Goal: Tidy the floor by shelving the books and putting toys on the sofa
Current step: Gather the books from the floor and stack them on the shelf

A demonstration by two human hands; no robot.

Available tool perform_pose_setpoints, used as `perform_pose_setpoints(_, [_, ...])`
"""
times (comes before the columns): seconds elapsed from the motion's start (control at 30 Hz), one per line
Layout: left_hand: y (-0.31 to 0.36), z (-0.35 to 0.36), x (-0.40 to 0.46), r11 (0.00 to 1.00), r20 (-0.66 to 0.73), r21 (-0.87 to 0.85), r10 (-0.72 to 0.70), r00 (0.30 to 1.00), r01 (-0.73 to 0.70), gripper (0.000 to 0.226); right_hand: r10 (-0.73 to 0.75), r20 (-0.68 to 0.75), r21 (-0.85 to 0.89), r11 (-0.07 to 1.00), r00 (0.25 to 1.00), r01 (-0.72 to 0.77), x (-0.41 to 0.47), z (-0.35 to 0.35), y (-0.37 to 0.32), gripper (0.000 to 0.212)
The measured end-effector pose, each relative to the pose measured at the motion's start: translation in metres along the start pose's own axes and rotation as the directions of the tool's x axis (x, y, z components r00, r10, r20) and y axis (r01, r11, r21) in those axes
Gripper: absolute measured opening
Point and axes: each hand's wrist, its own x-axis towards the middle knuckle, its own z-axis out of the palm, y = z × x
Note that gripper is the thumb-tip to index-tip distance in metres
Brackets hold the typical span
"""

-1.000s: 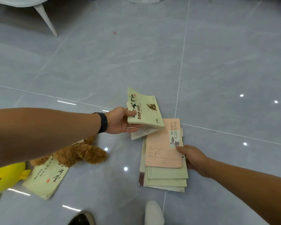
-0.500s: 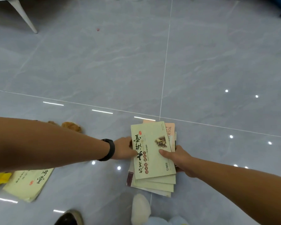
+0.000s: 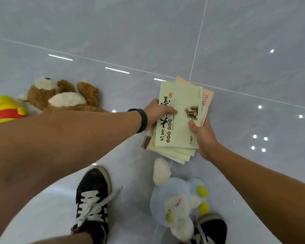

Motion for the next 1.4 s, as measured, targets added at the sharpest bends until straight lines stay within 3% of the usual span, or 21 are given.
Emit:
perform_pose_setpoints(0.13, [-0.016,0.026,-0.091,0.997,-0.032,-0.082,-0.001,0.999,-0.001,0.054,0.012,-0.132,-0.019,1.0,0.991,-0.015,-0.089,-0.011,-0.004,0.025])
perform_pose_setpoints(0.23, [-0.021,0.04,-0.18,0.996,0.033,-0.087,0.02,0.999,-0.017,0.048,0.023,-0.138,-0.124,0.992,0.99,-0.041,-0.182,-0.022,-0.024,0.045])
perform_pose_setpoints(0.33, [0.004,0.038,-0.293,0.992,0.077,-0.126,-0.022,0.997,0.031,0.045,0.063,-0.135,-0.09,0.993,0.989,-0.076,-0.293,-0.017,-0.07,0.053])
perform_pose_setpoints(0.57, [0.101,0.011,-0.597,0.931,0.169,-0.334,-0.093,0.981,0.146,0.036,0.06,0.036,-0.195,0.979,0.998,-0.052,-0.535,0.013,-0.216,0.075])
perform_pose_setpoints(0.73, [0.117,0.01,-0.744,0.883,-0.028,-0.47,-0.021,0.999,0.005,0.033,-0.058,0.266,-0.297,0.945,0.962,0.139,-0.642,0.026,-0.297,0.069])
perform_pose_setpoints(0.8, [0.113,0.025,-0.793,0.822,-0.114,-0.564,0.015,0.993,-0.076,0.04,-0.06,0.352,-0.354,0.915,0.934,0.192,-0.672,0.026,-0.315,0.067])
perform_pose_setpoints(0.97, [0.085,0.064,-0.888,0.56,-0.288,-0.783,0.061,0.956,-0.271,0.036,-0.059,0.567,-0.497,0.771,0.822,0.398,-0.739,0.036,-0.356,0.062])
perform_pose_setpoints(1.13, [0.054,0.054,-0.954,0.413,-0.453,-0.796,0.078,0.888,-0.442,0.038,0.01,0.681,-0.58,0.618,0.732,0.531,-0.788,0.091,-0.371,0.064])
perform_pose_setpoints(1.4, [-0.036,0.003,-1.044,0.099,-0.68,-0.73,0.001,0.733,-0.677,0.04,0.105,0.823,-0.539,0.453,0.558,0.71,-0.882,0.22,-0.333,0.063])
